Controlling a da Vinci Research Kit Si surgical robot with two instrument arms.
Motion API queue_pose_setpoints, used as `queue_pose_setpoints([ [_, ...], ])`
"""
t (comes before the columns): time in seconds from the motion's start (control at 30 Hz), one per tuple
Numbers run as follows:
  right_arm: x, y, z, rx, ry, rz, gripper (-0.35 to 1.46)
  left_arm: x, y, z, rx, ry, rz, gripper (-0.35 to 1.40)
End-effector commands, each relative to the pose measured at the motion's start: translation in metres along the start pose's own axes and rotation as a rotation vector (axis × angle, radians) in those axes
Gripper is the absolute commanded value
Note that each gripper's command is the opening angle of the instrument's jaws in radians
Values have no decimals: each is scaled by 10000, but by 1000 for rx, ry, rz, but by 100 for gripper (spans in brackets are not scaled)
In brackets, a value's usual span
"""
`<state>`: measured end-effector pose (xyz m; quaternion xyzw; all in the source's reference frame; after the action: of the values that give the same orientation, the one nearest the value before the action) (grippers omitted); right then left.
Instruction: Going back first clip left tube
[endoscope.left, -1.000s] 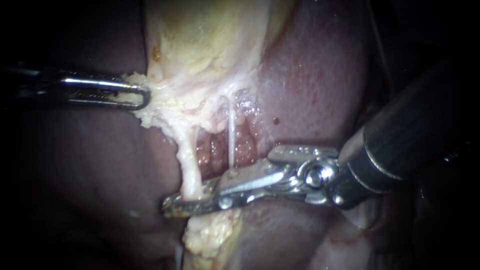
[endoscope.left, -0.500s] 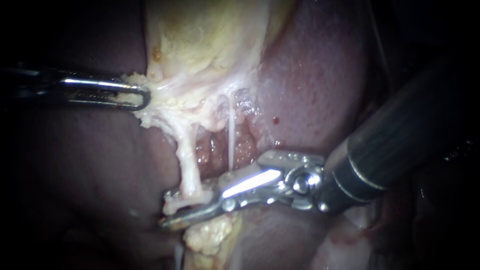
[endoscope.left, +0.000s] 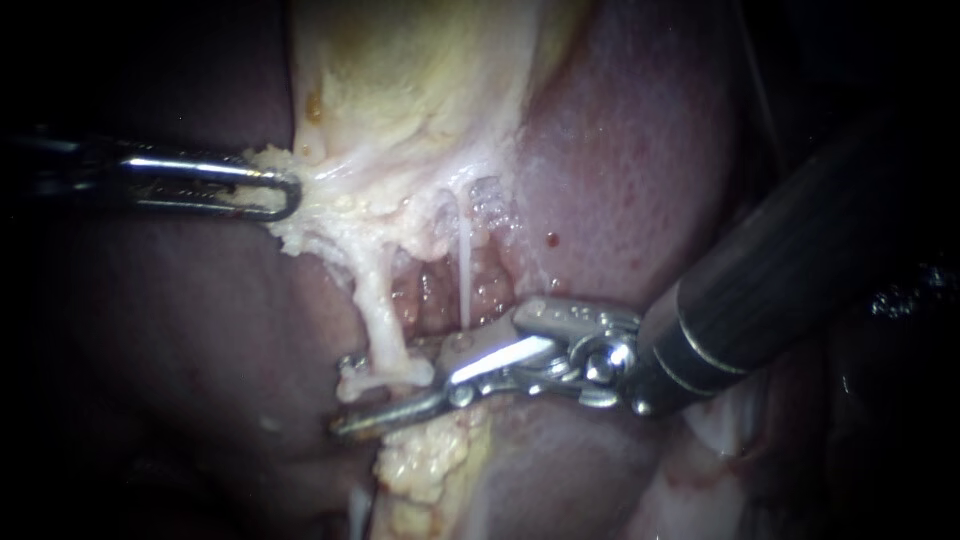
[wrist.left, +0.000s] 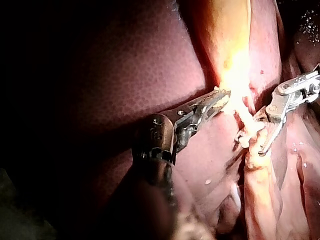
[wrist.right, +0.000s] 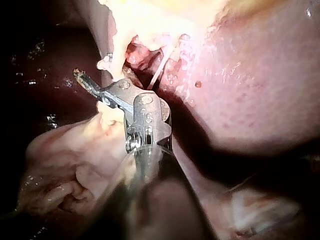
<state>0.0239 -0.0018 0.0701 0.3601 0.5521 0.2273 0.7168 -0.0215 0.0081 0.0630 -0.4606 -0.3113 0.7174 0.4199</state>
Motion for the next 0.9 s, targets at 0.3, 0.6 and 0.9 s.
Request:
queue_pose_setpoints([
  [0.3, -1, 4, -5, -32, 11, -96, 50, 0, 1, -1, 0, 0, 0, -35],
  [0.6, -6, -2, -22, -19, 5, -199, 50, 0, 2, -1, 0, 0, 0, -35],
  [0.9, -19, -14, -79, -48, 14, -318, 50, -1, 2, -3, -1, -1, 0, -35],
])
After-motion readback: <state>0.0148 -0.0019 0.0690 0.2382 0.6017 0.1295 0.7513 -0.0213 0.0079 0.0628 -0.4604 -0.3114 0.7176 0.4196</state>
